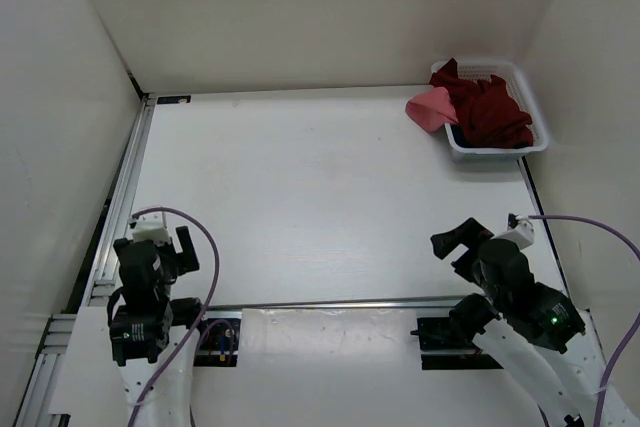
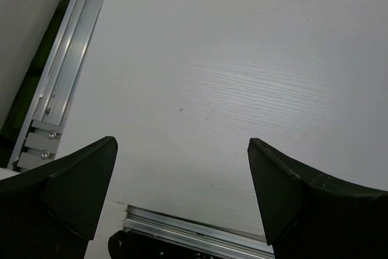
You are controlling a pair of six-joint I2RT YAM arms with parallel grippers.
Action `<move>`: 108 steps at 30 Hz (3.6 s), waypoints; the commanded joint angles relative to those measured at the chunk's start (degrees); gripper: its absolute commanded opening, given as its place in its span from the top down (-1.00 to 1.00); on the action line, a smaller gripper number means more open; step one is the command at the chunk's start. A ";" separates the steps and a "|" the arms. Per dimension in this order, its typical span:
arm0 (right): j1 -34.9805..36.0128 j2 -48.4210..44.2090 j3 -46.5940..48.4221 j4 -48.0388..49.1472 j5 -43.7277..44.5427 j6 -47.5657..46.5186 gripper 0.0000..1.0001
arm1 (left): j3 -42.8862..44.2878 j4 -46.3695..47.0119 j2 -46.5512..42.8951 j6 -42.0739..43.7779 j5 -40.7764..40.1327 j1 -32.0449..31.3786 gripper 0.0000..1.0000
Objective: Fold and stack the t-shirts
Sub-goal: Grab crumpled tshirt from bin with the right arm, then move the tshirt to the center of the board
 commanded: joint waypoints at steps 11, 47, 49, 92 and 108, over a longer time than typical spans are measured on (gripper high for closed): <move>0.05 20.04 20.26 6.06 14.04 -23.32 -1.00 | 12.77 1.33 17.13 -0.01 1.91 0.02 -1.00; -37.49 105.35 87.26 8.97 14.65 -34.76 1.00 | 31.41 5.11 57.14 -0.01 8.78 -3.67 -1.00; -35.73 101.74 87.26 11.95 17.48 -37.57 1.00 | 31.93 5.11 56.09 -0.01 8.78 -3.67 -1.00; 11.81 78.32 27.86 30.33 -41.12 -33.20 -0.77 | 24.03 5.01 53.79 -0.01 6.66 -8.85 -1.00; 22.11 93.98 29.59 27.53 -28.91 -28.80 -0.14 | 37.91 16.00 93.49 -0.01 4.48 -16.50 -0.93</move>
